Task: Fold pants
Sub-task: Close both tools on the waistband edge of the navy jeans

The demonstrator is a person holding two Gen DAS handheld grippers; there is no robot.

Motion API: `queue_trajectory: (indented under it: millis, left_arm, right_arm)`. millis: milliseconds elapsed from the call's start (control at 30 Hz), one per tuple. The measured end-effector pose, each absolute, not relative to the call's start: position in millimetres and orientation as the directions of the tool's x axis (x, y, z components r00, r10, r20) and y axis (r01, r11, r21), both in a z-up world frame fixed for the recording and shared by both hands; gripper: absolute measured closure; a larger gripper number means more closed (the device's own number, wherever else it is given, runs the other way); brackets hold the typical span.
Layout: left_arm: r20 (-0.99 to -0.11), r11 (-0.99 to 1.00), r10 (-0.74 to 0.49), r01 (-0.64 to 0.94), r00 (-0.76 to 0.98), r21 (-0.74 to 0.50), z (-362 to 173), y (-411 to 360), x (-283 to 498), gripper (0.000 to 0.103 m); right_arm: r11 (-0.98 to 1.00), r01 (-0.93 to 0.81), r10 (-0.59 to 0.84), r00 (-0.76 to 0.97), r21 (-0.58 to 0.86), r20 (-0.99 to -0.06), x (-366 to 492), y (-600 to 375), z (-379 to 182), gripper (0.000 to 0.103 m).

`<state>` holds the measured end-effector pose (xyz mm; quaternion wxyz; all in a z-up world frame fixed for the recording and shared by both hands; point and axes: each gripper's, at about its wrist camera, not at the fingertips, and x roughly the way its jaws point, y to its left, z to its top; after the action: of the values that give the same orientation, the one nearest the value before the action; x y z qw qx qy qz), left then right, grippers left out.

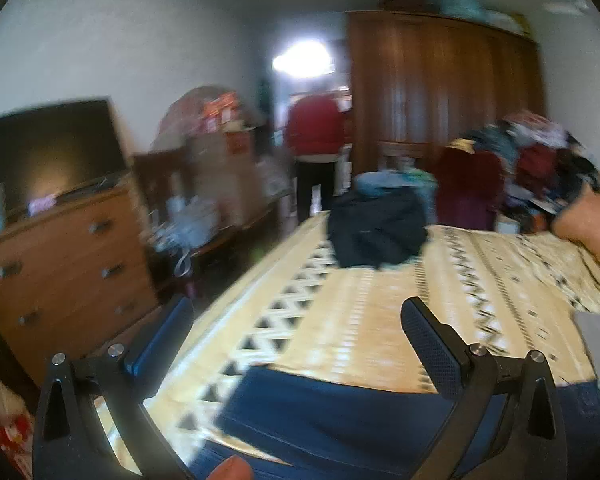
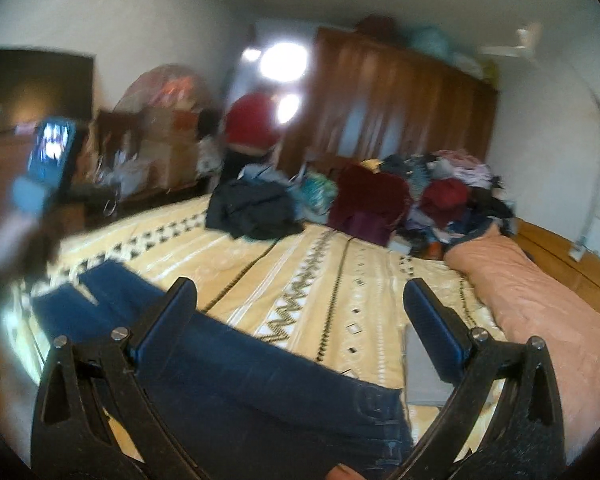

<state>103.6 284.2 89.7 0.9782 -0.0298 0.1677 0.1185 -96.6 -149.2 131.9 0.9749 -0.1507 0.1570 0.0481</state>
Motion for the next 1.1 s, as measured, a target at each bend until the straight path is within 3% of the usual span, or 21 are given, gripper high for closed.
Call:
queue_trajectory:
  millis: [133, 300, 400, 467, 567, 867, 900, 933, 967, 1000, 1100]
  left_arm:
    - [-0.416, 0.976, 0.157, -0.206, 0.896, -0.075, 49, 380, 134, 0.000]
    - [-0.678, 0.980, -0.049, -0.095, 0.734, -0.173, -61, 444, 209, 0.000]
    - [-0.775, 0.986, -0.073, -0.071, 0.627, -0.151, -121, 444, 243, 0.007]
    - [-0.799, 0.982, -0.114, -0.054, 0.591, -0.180, -144, 439, 259, 0.018]
    - [-0.824, 0.978, -0.125, -0.072, 0.552, -0.197, -170, 439, 284, 0.025]
    - [-0.850, 0.976, -0.190, 0.003, 0.492, -0.216, -190, 428, 332, 0.032]
    - [-0.847, 0.975, -0.200, 0.011, 0.493, -0.224, -191, 426, 335, 0.035]
    - [-0.845, 0.974, -0.201, 0.012, 0.496, -0.225, -191, 425, 340, 0.046]
    - [-0.841, 0.972, -0.205, 0.005, 0.501, -0.234, -190, 426, 344, 0.065]
    - [-0.833, 0.966, -0.221, 0.000, 0.508, -0.257, -191, 427, 345, 0.077]
    - [-0.828, 0.973, -0.201, 0.007, 0.523, -0.232, -191, 422, 344, 0.084]
  right_arm:
    - [0.940, -0.231, 0.093, 0.883, -0.253, -0.461, -63, -138, 81, 0.000]
    - [0.931, -0.301, 0.123, 0.793, -0.209, -0.596, -25, -127, 26, 0.000]
    - [0.925, -0.326, 0.127, 0.751, -0.196, -0.648, -9, -122, 3, 0.000]
    - [0.923, -0.344, 0.140, 0.720, -0.175, -0.680, 4, -117, -11, 0.000]
    - [0.919, -0.364, 0.151, 0.679, -0.152, -0.718, 20, -115, -28, 0.000]
    - [0.920, -0.374, 0.176, 0.662, -0.118, -0.728, 42, -105, -42, 0.000]
    - [0.920, -0.375, 0.177, 0.659, -0.116, -0.731, 45, -104, -45, 0.000]
    - [0.919, -0.377, 0.178, 0.656, -0.114, -0.733, 46, -103, -47, 0.000]
    - [0.918, -0.379, 0.179, 0.653, -0.114, -0.736, 46, -102, -49, 0.000]
    - [0.918, -0.380, 0.179, 0.650, -0.113, -0.738, 45, -101, -50, 0.000]
    - [0.925, -0.367, 0.180, 0.650, -0.098, -0.738, 48, -109, -50, 0.000]
